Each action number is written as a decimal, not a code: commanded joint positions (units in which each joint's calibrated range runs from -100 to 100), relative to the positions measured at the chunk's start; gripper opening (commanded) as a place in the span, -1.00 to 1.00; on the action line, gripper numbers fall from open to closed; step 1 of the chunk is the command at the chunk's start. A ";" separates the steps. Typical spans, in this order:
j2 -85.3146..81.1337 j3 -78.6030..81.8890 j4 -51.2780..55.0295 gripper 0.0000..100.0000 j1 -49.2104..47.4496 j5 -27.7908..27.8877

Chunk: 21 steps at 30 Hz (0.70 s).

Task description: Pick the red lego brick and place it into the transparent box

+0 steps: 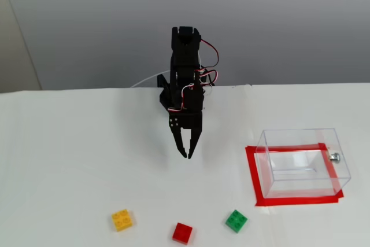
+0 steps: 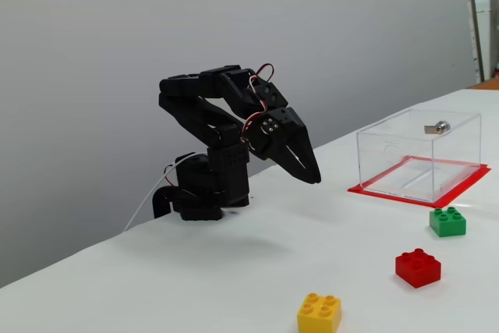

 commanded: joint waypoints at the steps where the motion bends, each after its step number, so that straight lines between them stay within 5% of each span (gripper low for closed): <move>1: 8.79 -8.13 -0.85 -0.97 -0.53 -0.28; 21: 46.12 -42.94 -0.85 -0.96 -6.15 -2.42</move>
